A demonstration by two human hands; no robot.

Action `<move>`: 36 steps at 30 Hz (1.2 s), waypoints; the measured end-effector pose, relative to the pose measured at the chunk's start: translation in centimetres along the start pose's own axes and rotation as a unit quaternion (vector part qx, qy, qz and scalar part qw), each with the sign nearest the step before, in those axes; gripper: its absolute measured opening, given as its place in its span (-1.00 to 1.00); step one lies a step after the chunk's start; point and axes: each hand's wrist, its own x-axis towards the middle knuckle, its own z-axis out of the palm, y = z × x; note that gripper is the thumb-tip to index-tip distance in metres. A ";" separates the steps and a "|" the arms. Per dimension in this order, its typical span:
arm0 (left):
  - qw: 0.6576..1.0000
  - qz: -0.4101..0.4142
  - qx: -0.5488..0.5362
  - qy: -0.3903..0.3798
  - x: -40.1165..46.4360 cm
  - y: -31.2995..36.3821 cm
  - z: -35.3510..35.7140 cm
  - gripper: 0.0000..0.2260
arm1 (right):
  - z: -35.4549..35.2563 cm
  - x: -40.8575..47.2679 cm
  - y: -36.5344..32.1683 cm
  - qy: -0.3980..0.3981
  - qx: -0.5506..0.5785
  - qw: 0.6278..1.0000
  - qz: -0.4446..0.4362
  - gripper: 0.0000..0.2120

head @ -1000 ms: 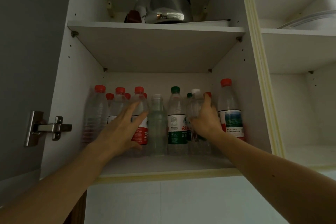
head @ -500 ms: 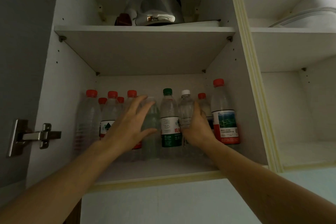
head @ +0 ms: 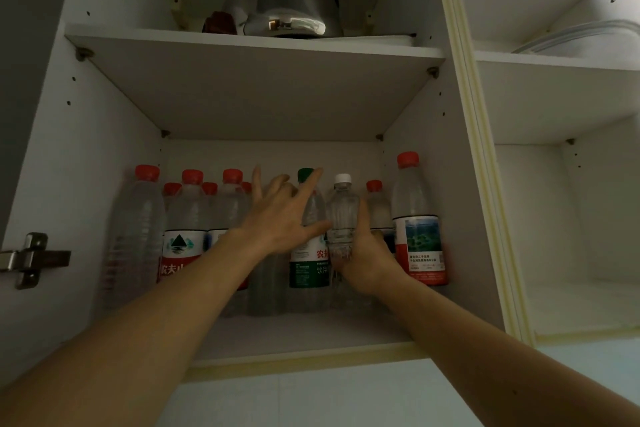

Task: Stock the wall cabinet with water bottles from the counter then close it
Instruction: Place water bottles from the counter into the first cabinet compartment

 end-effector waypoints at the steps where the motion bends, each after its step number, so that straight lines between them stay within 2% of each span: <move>1: 1.000 -0.001 0.000 0.008 0.0 0.0 0.3 -0.18 | 0.0 0.0 0.0 -0.001 -0.006 1.000 0.000 0.14; 11: 1.000 -0.010 -0.010 0.019 0.2 0.1 1.1 -0.21 | 0.4 -0.3 -0.1 0.004 -0.042 0.999 0.004 0.11; 16: 1.000 -0.012 -0.006 0.028 0.2 0.0 1.2 -0.14 | 0.2 -1.0 -0.8 0.015 -0.045 0.999 -0.004 0.08; 18: 0.999 -0.012 -0.006 0.034 0.1 -0.1 1.3 -0.12 | -0.2 -1.6 -1.4 0.033 -0.054 0.998 -0.019 -0.04; 22: 0.999 -0.007 0.014 0.043 -0.1 0.0 1.6 -0.15 | -1.7 -3.4 -2.9 0.065 -0.159 0.983 -0.066 -0.46; 25: 0.998 0.002 0.013 0.065 -0.6 0.2 1.8 -0.25 | -3.3 -5.0 -3.3 0.101 -0.235 0.958 -0.126 -0.56; 27: 0.996 0.008 0.023 0.082 -1.3 0.5 1.8 -0.28 | -4.3 -6.0 -3.0 0.120 -0.305 0.931 -0.162 -0.51; 30: 0.993 0.011 0.030 0.110 -2.0 1.4 1.4 -0.29 | -6.0 -7.1 -1.8 0.121 -0.398 0.893 -0.172 -0.33; 33: 0.990 0.023 0.028 0.134 -2.2 2.5 0.7 -0.30 | -7.3 -7.9 -0.8 0.055 -0.432 0.886 -0.157 -0.12; 36: 0.991 0.080 0.026 0.100 -2.2 3.3 0.8 -0.27 | -7.7 -8.6 -0.3 0.009 -0.458 0.879 -0.130 0.01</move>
